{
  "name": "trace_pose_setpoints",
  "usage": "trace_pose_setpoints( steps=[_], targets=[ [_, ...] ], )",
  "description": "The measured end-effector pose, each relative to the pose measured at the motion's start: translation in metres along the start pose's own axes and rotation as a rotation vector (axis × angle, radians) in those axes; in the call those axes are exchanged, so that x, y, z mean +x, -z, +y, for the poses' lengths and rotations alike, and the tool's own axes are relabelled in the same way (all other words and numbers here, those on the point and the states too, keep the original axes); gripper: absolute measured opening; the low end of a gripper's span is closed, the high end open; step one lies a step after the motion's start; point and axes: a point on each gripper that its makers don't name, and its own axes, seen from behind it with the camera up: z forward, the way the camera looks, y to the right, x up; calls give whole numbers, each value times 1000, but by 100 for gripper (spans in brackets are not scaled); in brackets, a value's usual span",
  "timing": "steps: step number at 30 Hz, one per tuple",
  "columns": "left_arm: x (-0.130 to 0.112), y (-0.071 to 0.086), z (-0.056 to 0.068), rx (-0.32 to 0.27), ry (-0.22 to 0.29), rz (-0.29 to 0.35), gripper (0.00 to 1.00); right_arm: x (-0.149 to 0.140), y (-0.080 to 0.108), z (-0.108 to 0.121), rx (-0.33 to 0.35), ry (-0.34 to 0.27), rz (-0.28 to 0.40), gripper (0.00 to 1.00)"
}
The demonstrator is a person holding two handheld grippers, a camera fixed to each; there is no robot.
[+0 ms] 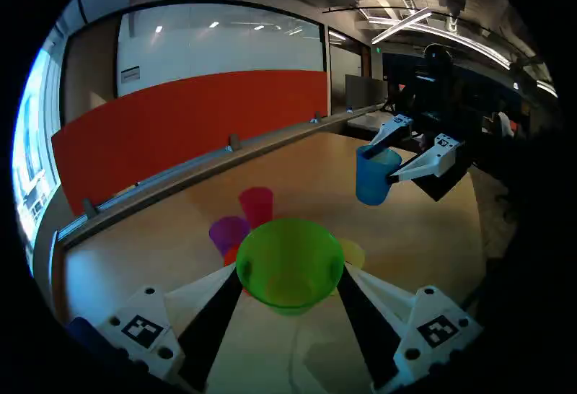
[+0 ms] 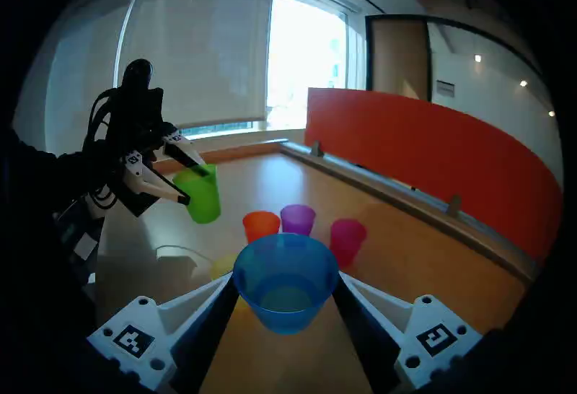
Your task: Pour water
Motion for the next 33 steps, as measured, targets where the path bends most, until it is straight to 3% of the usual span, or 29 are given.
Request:
trace_pose_setpoints(
  steps=[10, 20, 33],
  targets=[
    [31, 19, 6, 21, -22, 66, 86, 37, 19, -2, -27, -9, 100, 90],
    [53, 35, 10, 34, -25, 121, 86, 58, 32, -8, -37, 7, 154, 90],
    [71, 43, 12, 30, -9, 176, 86, 75, 39, -12, -39, 2, 210, 90]
  ],
)
